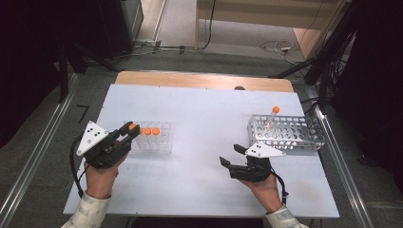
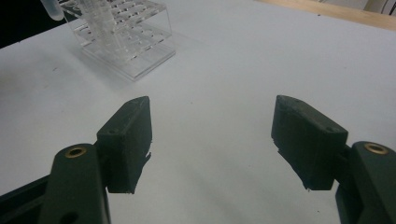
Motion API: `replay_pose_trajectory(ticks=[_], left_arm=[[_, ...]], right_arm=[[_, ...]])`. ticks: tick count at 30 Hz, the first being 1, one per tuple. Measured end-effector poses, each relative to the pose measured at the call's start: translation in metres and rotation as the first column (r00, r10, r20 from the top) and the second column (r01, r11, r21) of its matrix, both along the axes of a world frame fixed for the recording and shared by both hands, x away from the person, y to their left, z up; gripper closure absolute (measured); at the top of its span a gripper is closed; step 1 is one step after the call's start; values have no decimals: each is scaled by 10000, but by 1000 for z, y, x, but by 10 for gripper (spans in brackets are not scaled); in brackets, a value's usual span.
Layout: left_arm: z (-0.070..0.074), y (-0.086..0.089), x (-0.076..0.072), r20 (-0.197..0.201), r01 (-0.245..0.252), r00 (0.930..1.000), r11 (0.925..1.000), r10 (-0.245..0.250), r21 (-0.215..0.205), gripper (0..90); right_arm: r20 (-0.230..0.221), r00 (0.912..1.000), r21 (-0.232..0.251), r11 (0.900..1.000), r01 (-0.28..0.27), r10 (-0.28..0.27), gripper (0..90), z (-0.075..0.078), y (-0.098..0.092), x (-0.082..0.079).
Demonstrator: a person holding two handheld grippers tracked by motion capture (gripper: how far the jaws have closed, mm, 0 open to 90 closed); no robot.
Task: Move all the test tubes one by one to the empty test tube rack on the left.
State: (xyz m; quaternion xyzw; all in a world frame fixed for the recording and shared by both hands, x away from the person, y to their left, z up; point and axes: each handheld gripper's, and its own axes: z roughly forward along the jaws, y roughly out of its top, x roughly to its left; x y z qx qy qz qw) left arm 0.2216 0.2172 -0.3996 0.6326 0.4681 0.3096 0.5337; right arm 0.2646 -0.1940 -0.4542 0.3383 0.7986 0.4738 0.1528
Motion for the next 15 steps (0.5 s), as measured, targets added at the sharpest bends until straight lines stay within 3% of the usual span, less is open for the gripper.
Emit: replay_pose_trajectory(ticks=[6,9,15], left_arm=[[2,9,2,42,-357,9994,9994,357,16,701],[2,11,4,192,-692,9974,9974,688,201,701],[1,13,12,433,-1085,9932,9939,1076,188,701]], right_arm=[[-1,10000,-19,10000,40,-40,275,-1,-1,1],[-4,10000,-9,10000,42,-42,276,-1,-1,0],[10,10000,-35,10000,26,-26,277,-1,0,1]])
